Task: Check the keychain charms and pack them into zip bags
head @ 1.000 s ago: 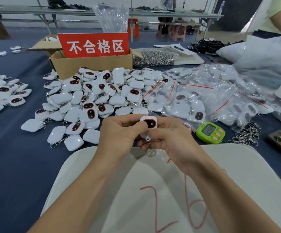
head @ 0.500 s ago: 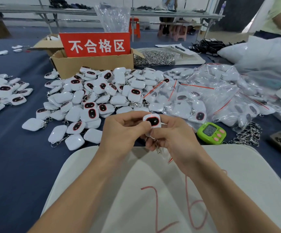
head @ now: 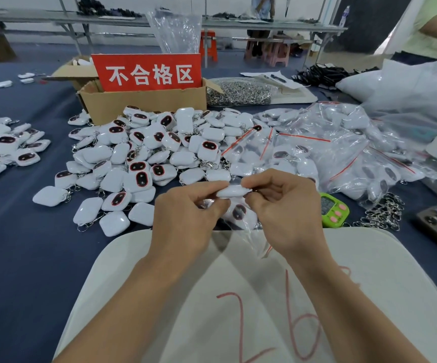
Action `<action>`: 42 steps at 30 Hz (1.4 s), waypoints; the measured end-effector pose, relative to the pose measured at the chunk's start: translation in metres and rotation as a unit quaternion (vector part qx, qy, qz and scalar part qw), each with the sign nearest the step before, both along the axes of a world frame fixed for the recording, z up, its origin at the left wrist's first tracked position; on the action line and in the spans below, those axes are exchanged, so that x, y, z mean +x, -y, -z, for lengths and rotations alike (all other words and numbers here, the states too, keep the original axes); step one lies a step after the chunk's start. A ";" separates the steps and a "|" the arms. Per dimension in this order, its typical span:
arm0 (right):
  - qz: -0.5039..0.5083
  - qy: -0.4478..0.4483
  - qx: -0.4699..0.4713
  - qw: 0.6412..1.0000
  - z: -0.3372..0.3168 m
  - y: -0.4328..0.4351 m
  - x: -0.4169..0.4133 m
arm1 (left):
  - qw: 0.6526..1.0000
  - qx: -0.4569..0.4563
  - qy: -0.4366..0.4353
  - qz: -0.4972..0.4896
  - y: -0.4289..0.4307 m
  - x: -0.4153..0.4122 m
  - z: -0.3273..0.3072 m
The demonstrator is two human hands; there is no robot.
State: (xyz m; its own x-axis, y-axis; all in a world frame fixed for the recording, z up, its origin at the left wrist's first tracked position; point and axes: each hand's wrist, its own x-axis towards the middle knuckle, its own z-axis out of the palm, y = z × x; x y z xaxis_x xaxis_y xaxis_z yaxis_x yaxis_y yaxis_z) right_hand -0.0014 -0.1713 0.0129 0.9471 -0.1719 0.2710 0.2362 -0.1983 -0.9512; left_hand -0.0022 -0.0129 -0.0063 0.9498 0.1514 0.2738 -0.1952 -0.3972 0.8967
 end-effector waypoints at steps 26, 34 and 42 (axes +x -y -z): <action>-0.103 -0.085 0.075 0.988 -0.012 0.008 -0.001 | 0.976 -0.202 -0.054 0.054 0.006 -0.002 -0.014; 0.070 -0.036 0.165 0.983 -0.019 0.048 0.012 | 0.975 0.216 -0.018 0.049 0.034 -0.018 -0.001; -0.047 -0.072 0.067 0.994 -0.022 0.051 0.008 | 0.968 0.206 -0.089 0.115 0.039 -0.018 0.003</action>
